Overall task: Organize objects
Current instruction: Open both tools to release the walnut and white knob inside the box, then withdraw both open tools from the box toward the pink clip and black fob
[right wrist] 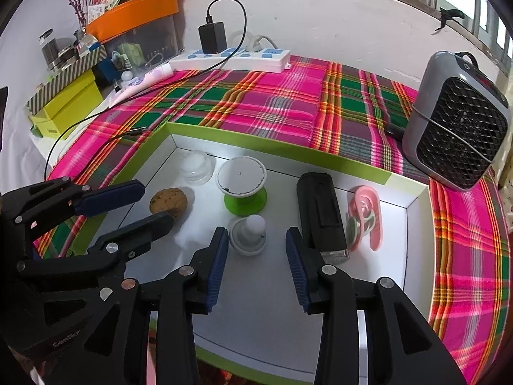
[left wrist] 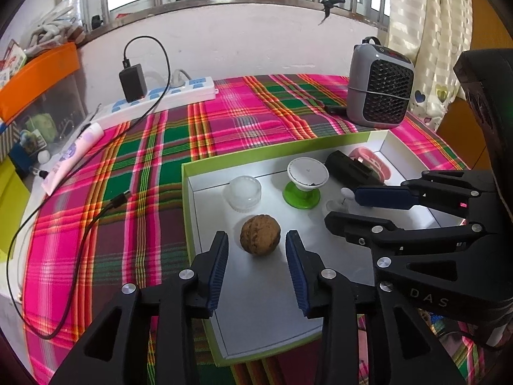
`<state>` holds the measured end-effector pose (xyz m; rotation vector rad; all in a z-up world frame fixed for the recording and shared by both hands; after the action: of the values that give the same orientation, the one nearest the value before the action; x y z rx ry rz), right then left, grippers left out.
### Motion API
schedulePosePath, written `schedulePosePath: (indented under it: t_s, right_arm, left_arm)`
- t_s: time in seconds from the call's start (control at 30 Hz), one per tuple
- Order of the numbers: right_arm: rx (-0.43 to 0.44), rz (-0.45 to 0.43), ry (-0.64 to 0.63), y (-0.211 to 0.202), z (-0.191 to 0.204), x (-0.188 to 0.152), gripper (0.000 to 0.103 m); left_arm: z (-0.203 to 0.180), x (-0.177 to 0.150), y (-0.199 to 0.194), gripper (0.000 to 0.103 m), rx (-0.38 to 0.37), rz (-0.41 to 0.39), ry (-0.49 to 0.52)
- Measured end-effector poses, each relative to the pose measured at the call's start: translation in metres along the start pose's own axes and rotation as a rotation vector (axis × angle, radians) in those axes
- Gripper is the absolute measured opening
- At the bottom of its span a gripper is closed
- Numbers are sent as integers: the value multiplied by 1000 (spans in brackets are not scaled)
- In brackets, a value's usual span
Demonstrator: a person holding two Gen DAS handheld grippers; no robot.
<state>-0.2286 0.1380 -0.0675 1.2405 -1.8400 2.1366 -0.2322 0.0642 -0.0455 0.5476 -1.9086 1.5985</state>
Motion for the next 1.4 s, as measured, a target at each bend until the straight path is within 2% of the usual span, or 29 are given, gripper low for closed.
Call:
schedulePosePath:
  t_s: [0.8, 1.3, 1.4]
  right_arm:
    - [-8, -68, 37, -37, 10, -15, 40]
    - [-43, -133, 73, -73, 23, -42, 40]
    - [-55, -147, 97, -81, 21, -50, 40]
  left_arm:
    - [-3, -19, -39, 37, 8, -46, -33]
    - [-11, -43, -71, 37, -17, -81, -53]
    - [-15, -49, -75, 41, -26, -79, -47]
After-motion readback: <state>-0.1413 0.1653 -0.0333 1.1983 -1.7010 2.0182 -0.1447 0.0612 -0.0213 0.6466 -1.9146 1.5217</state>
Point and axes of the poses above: each gripper's, at about its wrist camera, not at the fingertips, and y roughly the way its jaws point, z to its left, x to its top, the point moved 10 cm from there along y, roughly the way its jaws point, and after that the axes turned 9 degrees about -y, right-handed, at the moved point
